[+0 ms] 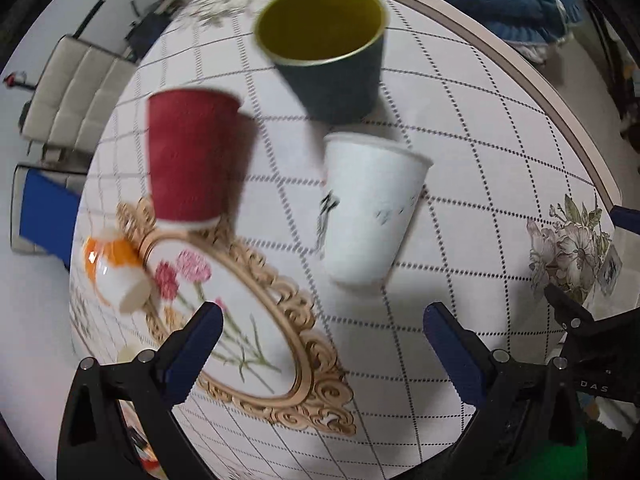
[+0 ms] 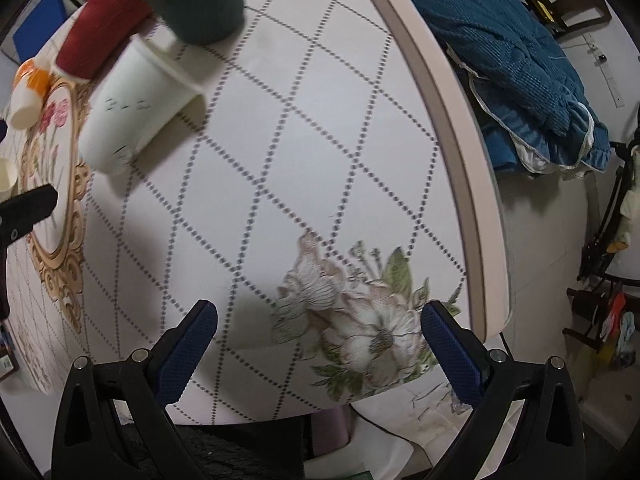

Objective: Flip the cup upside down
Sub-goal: 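Move the left gripper toward the upright white paper cup, then close the left gripper around the white paper cup's body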

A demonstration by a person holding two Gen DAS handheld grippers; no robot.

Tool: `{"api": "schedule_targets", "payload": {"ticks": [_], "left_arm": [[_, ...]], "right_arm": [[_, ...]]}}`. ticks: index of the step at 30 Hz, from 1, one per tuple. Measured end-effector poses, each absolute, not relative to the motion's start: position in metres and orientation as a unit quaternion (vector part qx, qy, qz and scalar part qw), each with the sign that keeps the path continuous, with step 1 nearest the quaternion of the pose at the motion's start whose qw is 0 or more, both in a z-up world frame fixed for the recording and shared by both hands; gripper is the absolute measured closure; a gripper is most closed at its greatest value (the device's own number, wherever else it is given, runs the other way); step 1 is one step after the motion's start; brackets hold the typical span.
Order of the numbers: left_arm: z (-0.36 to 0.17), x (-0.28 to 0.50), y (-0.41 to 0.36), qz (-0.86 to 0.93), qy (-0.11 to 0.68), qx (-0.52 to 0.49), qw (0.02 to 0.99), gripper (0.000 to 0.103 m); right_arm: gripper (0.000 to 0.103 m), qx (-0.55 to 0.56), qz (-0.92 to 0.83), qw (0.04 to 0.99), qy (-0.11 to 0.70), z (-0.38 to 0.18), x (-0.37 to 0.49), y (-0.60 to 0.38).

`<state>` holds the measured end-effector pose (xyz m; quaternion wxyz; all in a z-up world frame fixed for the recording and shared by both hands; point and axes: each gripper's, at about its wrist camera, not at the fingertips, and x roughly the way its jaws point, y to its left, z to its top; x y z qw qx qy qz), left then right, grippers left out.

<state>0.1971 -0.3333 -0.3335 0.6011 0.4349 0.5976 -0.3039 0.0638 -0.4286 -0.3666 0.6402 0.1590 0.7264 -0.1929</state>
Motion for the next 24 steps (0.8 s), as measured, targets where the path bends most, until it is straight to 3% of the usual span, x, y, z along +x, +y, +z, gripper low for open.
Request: {"api": "schedule_targets", "payload": {"ticks": [20, 21, 24], "left_arm": [[-0.381, 0.209, -0.38, -0.334, 0.612, 0.458, 0.551, 0.003], [-0.383, 0.209, -0.382, -0.335, 0.613, 0.456, 0.551, 0.006], [-0.39, 0.209, -0.386, -0.338, 0.617, 0.454, 0.546, 0.034]], "right_arm": [[0.0, 0.167, -0.203, 0.621, 0.739, -0.386, 0.073, -0.461], [0.0, 0.166, -0.204, 0.621, 0.739, -0.386, 0.074, -0.46], [0.0, 0.165, -0.206, 0.62, 0.739, -0.388, 0.074, -0.46]]}}
